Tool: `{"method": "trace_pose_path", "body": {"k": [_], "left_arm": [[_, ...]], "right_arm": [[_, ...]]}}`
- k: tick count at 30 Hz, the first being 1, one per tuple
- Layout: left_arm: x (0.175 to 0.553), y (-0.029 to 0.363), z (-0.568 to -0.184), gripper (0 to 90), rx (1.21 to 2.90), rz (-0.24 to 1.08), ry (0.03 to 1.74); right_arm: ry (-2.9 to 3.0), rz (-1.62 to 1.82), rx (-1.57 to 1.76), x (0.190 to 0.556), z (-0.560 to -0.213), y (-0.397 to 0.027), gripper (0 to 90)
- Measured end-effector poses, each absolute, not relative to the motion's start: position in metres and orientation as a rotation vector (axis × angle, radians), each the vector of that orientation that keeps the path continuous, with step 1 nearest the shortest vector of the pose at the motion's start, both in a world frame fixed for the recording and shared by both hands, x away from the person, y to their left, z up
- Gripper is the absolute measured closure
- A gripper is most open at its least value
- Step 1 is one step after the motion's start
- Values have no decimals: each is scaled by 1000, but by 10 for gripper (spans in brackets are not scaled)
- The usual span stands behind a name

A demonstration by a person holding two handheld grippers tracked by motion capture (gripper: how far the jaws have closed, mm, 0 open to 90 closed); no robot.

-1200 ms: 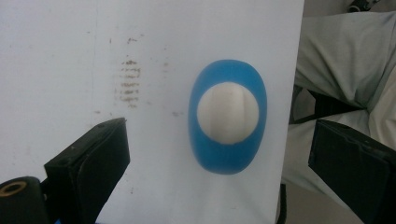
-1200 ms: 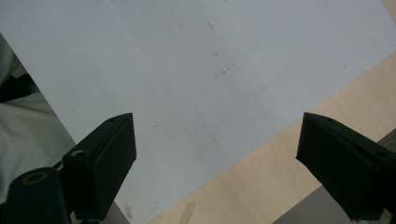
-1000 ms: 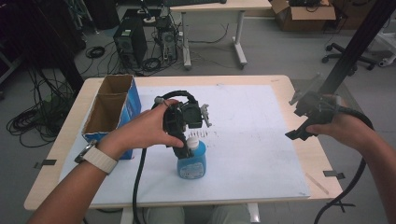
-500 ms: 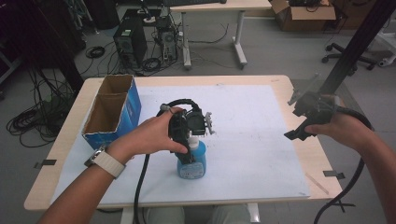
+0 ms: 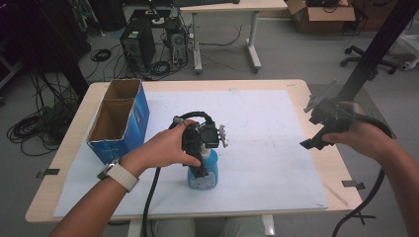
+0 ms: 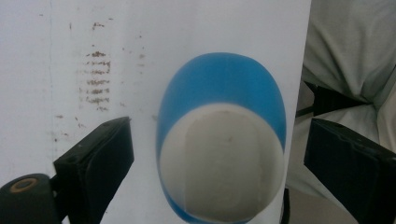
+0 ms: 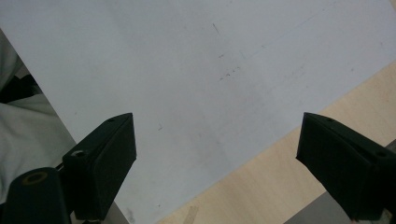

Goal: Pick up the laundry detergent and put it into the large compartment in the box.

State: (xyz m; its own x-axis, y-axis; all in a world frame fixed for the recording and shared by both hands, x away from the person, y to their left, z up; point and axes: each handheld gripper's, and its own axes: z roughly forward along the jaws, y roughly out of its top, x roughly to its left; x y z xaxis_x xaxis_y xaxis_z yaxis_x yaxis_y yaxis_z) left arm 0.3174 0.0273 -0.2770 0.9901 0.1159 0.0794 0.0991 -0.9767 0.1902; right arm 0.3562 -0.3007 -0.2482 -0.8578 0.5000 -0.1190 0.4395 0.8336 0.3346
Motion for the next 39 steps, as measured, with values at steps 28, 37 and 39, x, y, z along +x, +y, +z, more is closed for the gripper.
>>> {"method": "trace_pose_path", "body": {"k": [28,37,39], "left_arm": [[320,27,-282,268,2957,124,160],[320,28,-282,343,2956,133,158],[320,28,-282,365,2954,128,152]], "right_arm": [[2813,452,722,356,-250,-302,122],[2814,454,723,356,-250,-302,123],[2814,453,725,356,-250,-302,123]]}}
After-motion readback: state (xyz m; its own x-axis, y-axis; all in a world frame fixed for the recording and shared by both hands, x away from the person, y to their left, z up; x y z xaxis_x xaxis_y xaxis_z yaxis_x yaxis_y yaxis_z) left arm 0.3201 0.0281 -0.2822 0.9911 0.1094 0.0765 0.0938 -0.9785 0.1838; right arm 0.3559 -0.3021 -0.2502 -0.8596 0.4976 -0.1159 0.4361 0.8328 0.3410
